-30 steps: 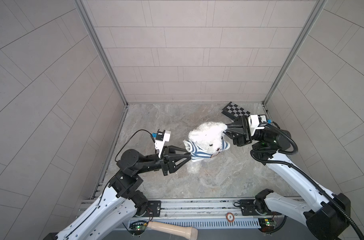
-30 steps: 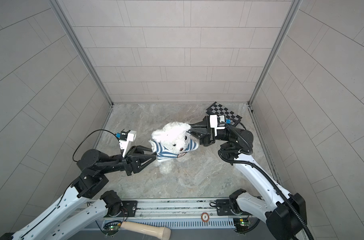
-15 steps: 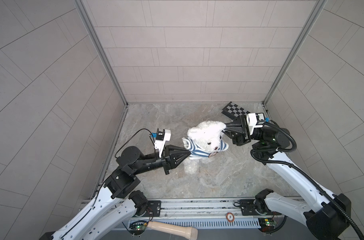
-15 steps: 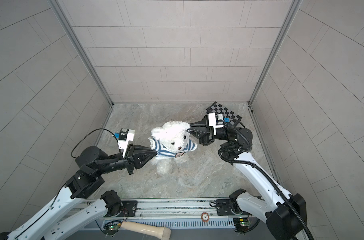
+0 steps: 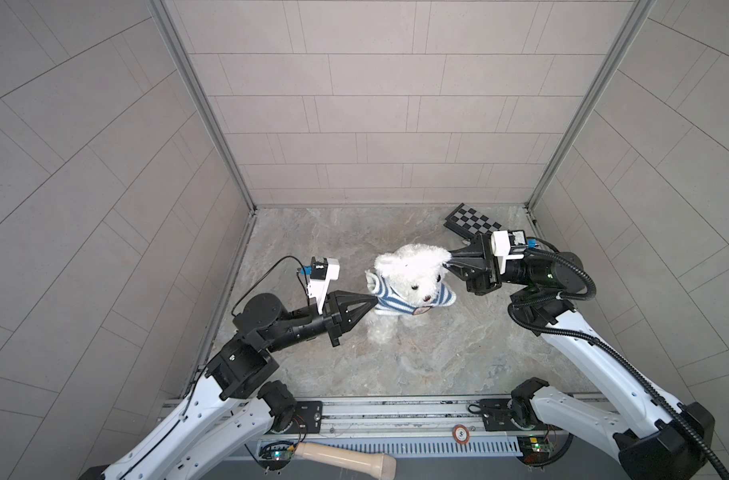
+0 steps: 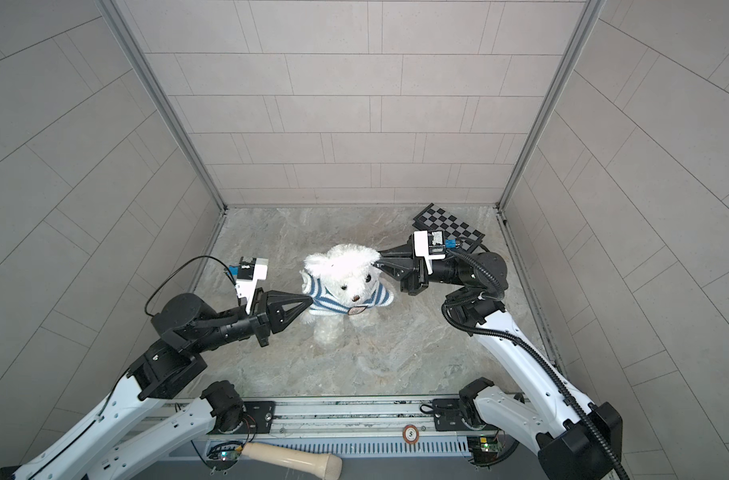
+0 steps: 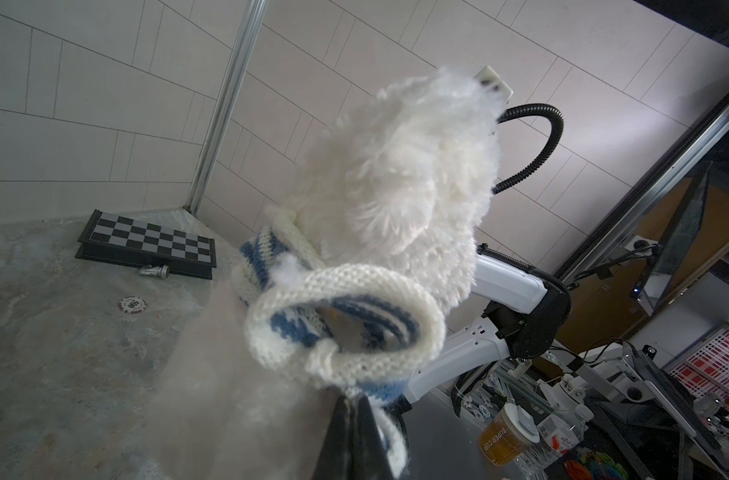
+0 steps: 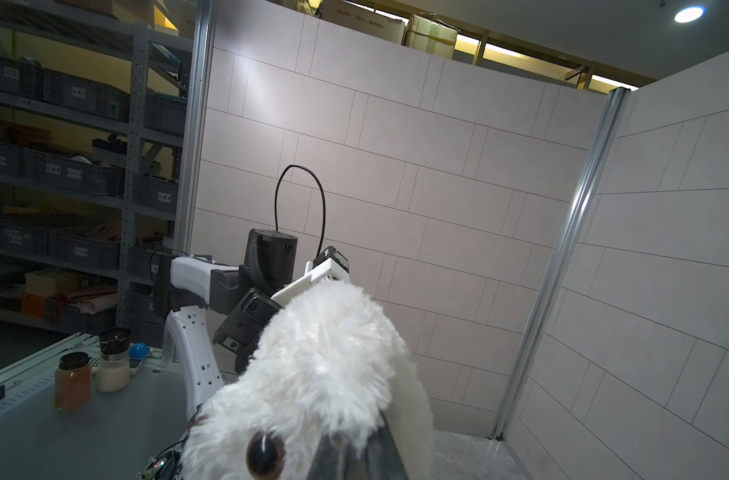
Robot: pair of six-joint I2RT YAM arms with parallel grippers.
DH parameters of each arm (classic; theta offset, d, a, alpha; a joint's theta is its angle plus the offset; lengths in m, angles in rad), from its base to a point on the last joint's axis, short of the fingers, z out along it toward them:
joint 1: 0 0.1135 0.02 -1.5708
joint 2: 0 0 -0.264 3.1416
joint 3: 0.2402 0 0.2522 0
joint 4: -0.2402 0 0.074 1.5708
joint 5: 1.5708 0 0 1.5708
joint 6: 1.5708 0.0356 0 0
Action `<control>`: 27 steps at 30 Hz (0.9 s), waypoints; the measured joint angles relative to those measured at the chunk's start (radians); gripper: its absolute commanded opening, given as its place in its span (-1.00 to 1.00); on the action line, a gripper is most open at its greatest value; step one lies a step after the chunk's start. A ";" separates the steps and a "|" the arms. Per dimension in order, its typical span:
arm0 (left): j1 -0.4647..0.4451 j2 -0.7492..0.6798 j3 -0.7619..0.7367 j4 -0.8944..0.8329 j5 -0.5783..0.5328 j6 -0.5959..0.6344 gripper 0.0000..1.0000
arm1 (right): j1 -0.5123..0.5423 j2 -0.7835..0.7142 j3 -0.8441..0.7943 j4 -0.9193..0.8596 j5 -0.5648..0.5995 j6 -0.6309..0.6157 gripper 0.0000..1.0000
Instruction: Dress the teddy bear
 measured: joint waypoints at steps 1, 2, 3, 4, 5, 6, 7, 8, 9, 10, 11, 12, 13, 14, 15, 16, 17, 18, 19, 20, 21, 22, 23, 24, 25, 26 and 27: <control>0.000 0.000 0.006 -0.029 -0.013 0.008 -1.00 | -0.001 -0.005 0.000 -0.017 0.000 -0.012 -1.00; 0.000 0.001 0.018 -0.064 -0.029 0.018 -1.00 | -0.003 -0.011 0.000 -0.033 0.000 -0.022 -1.00; 0.000 0.002 0.029 -0.096 -0.044 0.031 -1.00 | -0.005 -0.014 0.000 -0.043 0.000 -0.029 -1.00; 0.000 0.004 0.045 -0.134 -0.064 0.044 -1.00 | -0.009 -0.019 0.000 -0.054 0.001 -0.035 -1.00; 0.000 0.006 0.060 -0.171 -0.084 0.058 -1.00 | -0.013 -0.023 0.000 -0.063 0.001 -0.039 -1.00; 0.000 0.009 0.075 -0.203 -0.101 0.070 -1.00 | -0.016 -0.025 0.000 -0.068 0.001 -0.042 -1.00; 0.001 0.011 0.087 -0.233 -0.119 0.082 -1.00 | -0.019 -0.027 0.000 -0.074 0.002 -0.045 -1.00; 0.002 0.016 0.099 -0.264 -0.139 0.093 -1.00 | -0.022 -0.028 0.000 -0.079 0.002 -0.047 -1.00; 0.003 0.020 0.105 -0.286 -0.152 0.101 -1.00 | -0.023 -0.028 0.000 -0.082 0.003 -0.048 -1.00; 0.006 0.025 0.110 -0.312 -0.169 0.109 -1.00 | -0.025 -0.028 0.000 -0.087 0.004 -0.050 -1.00; 0.008 0.029 0.111 -0.335 -0.185 0.116 -1.00 | -0.027 -0.028 0.000 -0.094 0.005 -0.052 -1.00; 0.011 0.032 0.111 -0.356 -0.198 0.121 -1.00 | -0.030 -0.028 0.000 -0.101 0.008 -0.054 -1.00; 0.014 0.035 0.111 -0.378 -0.209 0.124 -1.00 | -0.034 -0.028 0.000 -0.111 0.012 -0.058 -1.00; 0.018 0.035 0.110 -0.394 -0.218 0.127 -1.00 | -0.037 -0.030 0.000 -0.126 0.019 -0.065 -1.00; 0.021 0.034 0.109 -0.405 -0.225 0.128 -1.00 | -0.040 -0.032 0.000 -0.146 0.029 -0.075 -1.00; 0.023 0.030 0.106 -0.413 -0.230 0.130 -1.00 | -0.041 -0.037 0.000 -0.178 0.043 -0.092 -1.00; 0.023 0.024 0.099 -0.417 -0.236 0.131 -1.00 | -0.041 -0.043 0.000 -0.219 0.060 -0.114 -1.00; 0.023 0.018 0.092 -0.421 -0.240 0.131 -1.00 | -0.041 -0.050 0.000 -0.256 0.079 -0.135 -1.00; 0.023 0.010 0.081 -0.426 -0.243 0.132 -1.00 | -0.041 -0.056 0.002 -0.296 0.100 -0.156 -1.00; 0.023 0.002 0.069 -0.428 -0.245 0.132 -1.00 | -0.041 -0.061 0.003 -0.337 0.125 -0.176 -1.00; 0.023 -0.007 0.059 -0.426 -0.246 0.132 -1.00 | -0.041 -0.063 0.007 -0.368 0.146 -0.190 -1.00; 0.023 -0.013 0.047 -0.420 -0.244 0.130 -1.00 | -0.040 -0.063 0.014 -0.403 0.168 -0.203 -1.00; 0.023 -0.018 0.031 -0.407 -0.241 0.129 -1.00 | -0.037 -0.062 0.024 -0.439 0.192 -0.217 -1.00; 0.023 -0.019 0.018 -0.395 -0.239 0.124 -1.00 | -0.033 -0.061 0.034 -0.469 0.211 -0.228 -1.00; 0.023 -0.020 0.001 -0.381 -0.237 0.118 -1.00 | -0.026 -0.061 0.045 -0.506 0.238 -0.244 -1.00; 0.024 -0.020 -0.014 -0.368 -0.234 0.112 -1.00 | -0.017 -0.062 0.055 -0.541 0.265 -0.260 -1.00; 0.024 -0.019 -0.025 -0.359 -0.230 0.106 -1.00 | -0.008 -0.063 0.063 -0.571 0.291 -0.274 -1.00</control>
